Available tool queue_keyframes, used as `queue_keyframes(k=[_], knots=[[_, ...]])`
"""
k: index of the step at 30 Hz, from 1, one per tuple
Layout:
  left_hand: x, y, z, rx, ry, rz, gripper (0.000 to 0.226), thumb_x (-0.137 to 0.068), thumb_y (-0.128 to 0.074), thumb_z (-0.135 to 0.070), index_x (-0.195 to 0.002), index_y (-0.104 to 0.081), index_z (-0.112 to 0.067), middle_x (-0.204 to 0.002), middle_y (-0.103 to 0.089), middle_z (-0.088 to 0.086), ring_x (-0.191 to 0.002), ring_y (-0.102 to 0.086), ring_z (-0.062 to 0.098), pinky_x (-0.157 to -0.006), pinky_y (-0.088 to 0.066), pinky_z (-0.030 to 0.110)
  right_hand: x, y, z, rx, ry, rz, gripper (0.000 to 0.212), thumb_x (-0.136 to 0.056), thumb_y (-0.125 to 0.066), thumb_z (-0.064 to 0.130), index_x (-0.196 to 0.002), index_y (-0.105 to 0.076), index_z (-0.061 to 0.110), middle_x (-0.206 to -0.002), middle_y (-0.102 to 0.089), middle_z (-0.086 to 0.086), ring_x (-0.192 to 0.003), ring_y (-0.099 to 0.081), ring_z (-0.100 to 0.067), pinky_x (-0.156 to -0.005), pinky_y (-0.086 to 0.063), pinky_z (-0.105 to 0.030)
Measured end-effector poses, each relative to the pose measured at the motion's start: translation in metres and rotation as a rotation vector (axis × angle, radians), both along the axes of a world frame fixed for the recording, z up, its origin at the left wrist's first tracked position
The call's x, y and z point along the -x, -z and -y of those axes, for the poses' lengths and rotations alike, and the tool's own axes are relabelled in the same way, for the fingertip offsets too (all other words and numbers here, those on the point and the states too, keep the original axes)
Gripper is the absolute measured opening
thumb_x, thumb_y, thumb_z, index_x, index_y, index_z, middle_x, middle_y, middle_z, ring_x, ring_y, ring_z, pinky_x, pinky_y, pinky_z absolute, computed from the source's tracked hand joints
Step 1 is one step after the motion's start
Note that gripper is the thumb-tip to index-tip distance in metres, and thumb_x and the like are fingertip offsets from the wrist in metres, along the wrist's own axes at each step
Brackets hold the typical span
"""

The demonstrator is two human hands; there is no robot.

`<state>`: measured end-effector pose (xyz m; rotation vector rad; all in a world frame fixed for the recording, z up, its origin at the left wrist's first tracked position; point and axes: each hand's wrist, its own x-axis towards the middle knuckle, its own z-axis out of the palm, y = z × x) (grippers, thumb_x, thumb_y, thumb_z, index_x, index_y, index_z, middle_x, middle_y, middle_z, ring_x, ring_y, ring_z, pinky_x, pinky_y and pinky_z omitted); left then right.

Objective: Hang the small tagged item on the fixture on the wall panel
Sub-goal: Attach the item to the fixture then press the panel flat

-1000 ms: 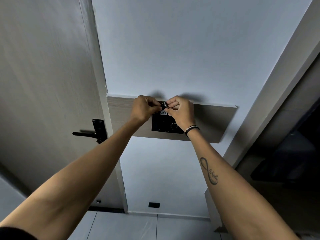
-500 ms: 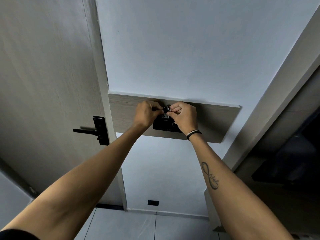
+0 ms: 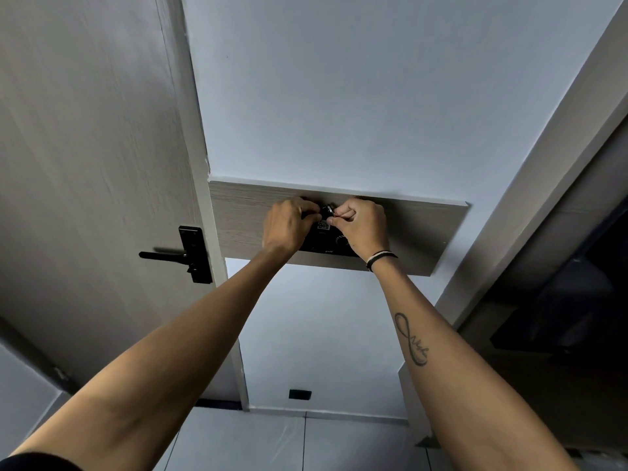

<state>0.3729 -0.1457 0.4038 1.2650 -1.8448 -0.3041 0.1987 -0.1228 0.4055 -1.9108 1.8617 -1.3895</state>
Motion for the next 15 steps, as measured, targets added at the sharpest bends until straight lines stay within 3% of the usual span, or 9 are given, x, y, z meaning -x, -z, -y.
queue_keyframes(k=[15], knots=[[0.001,0.008,-0.01,0.089,-0.07,0.079,0.012,-0.095,-0.073,-0.023,-0.096,-0.084,-0.021,-0.105,-0.08,-0.003,-0.102,-0.067,0.025,-0.077,-0.057,0.043,-0.002,0.005,-0.003,-0.039,0.002,-0.046,0.016,-0.079,-0.09,0.019,-0.076,-0.076,0.013,-0.075,-0.079,-0.002,-0.069,-0.074,-0.017,-0.067,-0.063,-0.038]])
